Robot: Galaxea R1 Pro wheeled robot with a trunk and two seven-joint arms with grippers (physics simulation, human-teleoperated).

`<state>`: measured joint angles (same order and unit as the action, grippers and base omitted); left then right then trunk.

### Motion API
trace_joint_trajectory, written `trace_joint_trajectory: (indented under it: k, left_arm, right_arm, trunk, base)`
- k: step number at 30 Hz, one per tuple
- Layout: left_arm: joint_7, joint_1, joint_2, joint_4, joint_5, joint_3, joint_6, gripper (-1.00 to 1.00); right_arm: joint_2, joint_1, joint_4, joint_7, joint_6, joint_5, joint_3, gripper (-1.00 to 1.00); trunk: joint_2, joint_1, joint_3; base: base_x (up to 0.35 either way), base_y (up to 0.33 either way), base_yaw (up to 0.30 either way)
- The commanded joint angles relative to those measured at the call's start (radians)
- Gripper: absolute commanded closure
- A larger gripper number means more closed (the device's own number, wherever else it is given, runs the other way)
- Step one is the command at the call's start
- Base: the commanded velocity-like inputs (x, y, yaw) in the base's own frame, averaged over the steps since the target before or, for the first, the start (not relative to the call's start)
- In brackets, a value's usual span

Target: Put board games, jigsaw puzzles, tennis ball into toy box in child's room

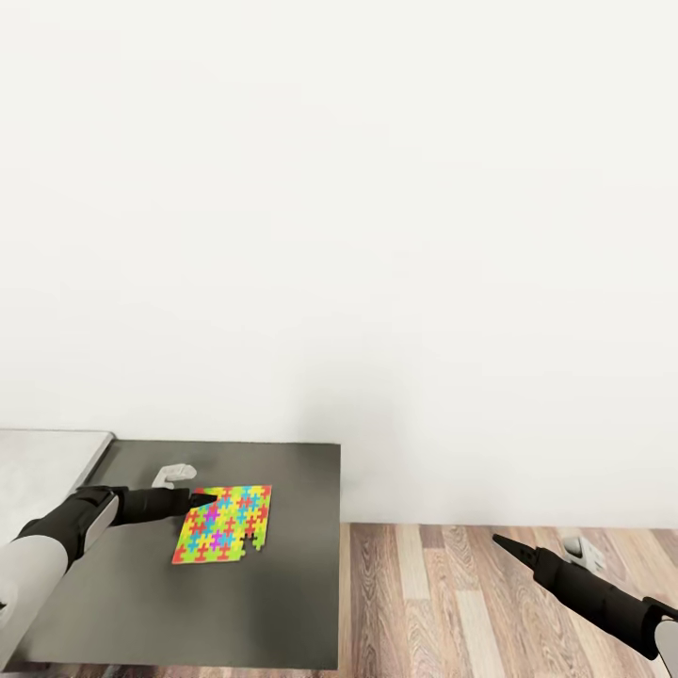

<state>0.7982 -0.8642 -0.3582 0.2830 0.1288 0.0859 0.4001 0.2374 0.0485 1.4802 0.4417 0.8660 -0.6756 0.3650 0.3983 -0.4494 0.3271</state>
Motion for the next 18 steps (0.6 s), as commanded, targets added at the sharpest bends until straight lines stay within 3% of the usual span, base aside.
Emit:
trace_joint_trajectory:
  k: [1,18]
  left_arm:
    - [-0.001,0.000,-0.001,0.001,0.009,0.009,0.007,-1.00]
    - [0.000,0.000,-0.001,0.001,0.008,0.009,0.004,-1.00]
  right_arm:
    - [0.000,0.001,0.000,0.005,0.006,0.002,0.002,-1.00]
    - [0.000,0.001,0.001,0.006,-0.025,0.003,-0.003,-1.00]
  trunk:
    - [0.002,-0.001,0.004]
    - [0.002,-0.001,0.012]
  base:
    - [0.000,0.000,0.000]
    - [0.000,0.000,0.000]
